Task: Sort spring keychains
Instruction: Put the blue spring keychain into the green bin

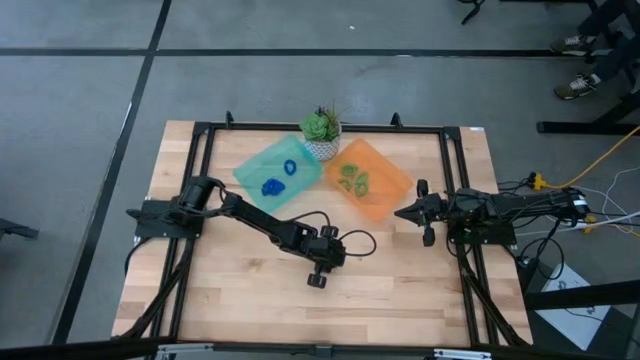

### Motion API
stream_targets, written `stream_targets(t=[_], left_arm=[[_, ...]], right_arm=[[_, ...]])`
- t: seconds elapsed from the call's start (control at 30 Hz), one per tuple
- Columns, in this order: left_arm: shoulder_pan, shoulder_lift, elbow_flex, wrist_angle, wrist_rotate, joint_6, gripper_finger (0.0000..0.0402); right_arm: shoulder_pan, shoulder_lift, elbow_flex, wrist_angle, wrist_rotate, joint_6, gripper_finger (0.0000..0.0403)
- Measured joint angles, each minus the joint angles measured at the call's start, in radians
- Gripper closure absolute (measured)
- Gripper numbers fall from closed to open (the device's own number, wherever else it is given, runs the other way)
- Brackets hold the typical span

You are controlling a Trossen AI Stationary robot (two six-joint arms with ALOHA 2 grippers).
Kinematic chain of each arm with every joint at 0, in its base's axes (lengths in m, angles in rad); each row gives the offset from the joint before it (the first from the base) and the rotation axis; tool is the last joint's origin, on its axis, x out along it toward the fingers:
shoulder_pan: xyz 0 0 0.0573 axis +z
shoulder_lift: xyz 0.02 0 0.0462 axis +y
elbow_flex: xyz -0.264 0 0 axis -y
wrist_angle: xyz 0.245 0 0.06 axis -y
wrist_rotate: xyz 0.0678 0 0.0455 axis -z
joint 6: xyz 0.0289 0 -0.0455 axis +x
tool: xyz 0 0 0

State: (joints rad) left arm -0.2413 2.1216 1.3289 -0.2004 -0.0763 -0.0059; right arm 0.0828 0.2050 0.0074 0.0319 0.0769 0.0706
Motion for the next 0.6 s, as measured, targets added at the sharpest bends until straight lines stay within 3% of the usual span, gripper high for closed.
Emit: stream_targets(t=[0.23,0.6], left_arm=[[0.0,-0.001,0.0,-0.015,-0.004,0.001,0.0375],[-0.021,-0.039,-0.008,-0.047,-0.065,0.001,0.0375]], right_arm=[[0.0,0.0,0.0,0.0,0.0,0.0,0.0395],[0.0,0.0,0.0,0.0,0.0,0.0,0.0395]])
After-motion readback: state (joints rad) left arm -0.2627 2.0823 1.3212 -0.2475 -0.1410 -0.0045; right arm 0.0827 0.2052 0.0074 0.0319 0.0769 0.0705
